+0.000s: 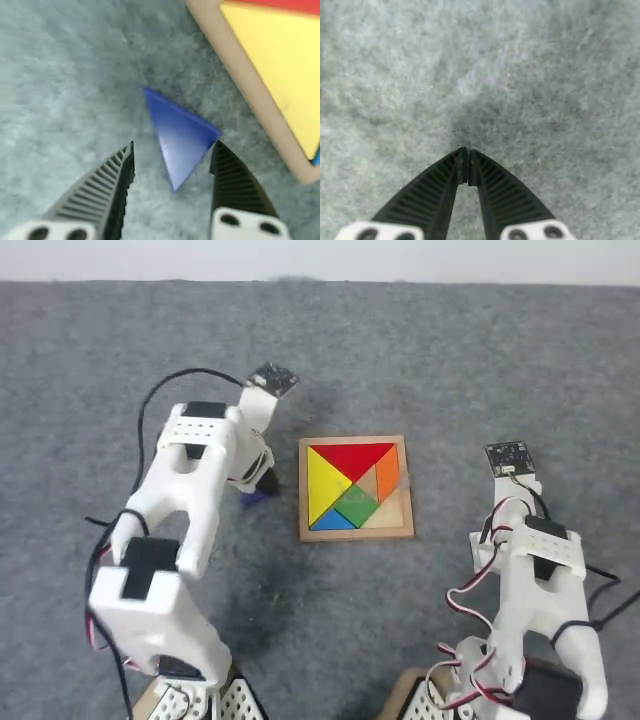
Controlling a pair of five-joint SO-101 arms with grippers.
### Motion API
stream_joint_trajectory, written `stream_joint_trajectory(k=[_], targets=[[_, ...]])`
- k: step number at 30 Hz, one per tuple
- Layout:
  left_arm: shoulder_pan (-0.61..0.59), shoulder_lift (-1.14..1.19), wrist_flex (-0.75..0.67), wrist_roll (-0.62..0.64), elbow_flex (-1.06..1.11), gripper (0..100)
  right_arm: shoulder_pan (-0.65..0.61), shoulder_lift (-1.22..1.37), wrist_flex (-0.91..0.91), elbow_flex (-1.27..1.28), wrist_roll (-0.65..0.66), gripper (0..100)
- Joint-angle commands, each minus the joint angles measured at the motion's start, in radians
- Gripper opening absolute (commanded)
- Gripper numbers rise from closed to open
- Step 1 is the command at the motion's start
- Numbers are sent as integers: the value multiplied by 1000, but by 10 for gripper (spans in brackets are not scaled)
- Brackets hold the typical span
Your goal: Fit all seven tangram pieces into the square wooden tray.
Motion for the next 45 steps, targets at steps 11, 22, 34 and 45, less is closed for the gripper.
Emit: stream_joint_trajectory(k=[11, 22, 34, 45], targets=[[107, -66, -5, 69, -22, 258, 15, -39, -19, -3, 17, 7], [20, 57, -41, 58, -27, 257, 15, -39, -19, -3, 17, 7], [-8, 34, -41, 40, -36, 225, 15, -39, -19, -3, 17, 7], [95, -163, 9, 120, -18, 227, 15, -39, -19, -3, 17, 7]])
